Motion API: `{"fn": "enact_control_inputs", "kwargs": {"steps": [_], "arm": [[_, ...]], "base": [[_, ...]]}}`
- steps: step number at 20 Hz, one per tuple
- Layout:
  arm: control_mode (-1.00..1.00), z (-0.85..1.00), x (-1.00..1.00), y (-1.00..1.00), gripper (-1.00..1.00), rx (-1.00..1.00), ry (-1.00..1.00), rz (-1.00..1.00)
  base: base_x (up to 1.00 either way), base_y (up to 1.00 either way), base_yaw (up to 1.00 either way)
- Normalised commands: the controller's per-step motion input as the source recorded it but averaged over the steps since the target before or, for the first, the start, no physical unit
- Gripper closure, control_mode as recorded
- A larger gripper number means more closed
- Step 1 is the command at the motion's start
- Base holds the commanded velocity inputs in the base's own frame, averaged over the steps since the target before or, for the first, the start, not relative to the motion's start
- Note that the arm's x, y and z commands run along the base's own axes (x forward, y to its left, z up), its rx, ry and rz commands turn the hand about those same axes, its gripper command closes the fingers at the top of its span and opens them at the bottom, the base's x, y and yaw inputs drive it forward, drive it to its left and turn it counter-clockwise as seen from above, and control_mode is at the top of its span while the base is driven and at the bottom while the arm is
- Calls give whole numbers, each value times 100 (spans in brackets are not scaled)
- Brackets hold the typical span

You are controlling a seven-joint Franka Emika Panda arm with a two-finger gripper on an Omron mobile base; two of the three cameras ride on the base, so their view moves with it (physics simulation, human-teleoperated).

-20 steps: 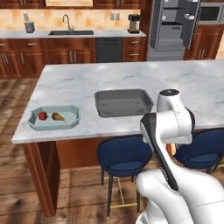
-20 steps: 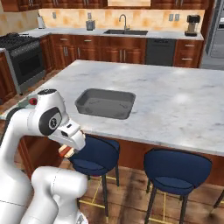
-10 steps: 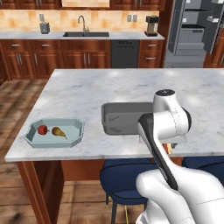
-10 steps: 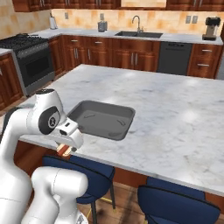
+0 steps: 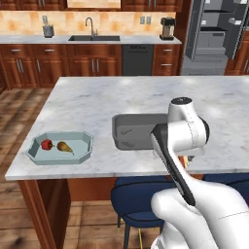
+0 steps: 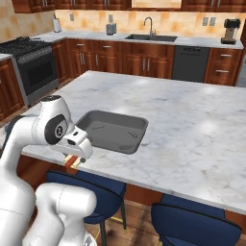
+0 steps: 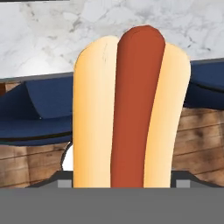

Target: Place the cold items (bell pepper and pear) from the fridge in one tupperware on the dining counter. Place the warm items (kebab skewer and hot dog) in the stove area in another tupperware.

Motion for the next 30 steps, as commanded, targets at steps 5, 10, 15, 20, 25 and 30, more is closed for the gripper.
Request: {"fn": "enact_control_inputs", "kwargs": {"steps": [5,10,15,20,25,30], "arm": [[-100,16,99,-23,100,6,0,12],[-100,81,100,-12,100,22,2,0],[-100,2,100,-31,100,1,7,12],[-100,-4,81,-23,100,7,16,-36],[-100,-22,70,-27,100,0,15,-36],[-100,-43,54,13,100,0,9,-60]], "base": [[0,0,0],[0,0,0],[0,0,0],[0,0,0],[0,0,0],[0,0,0]]}}
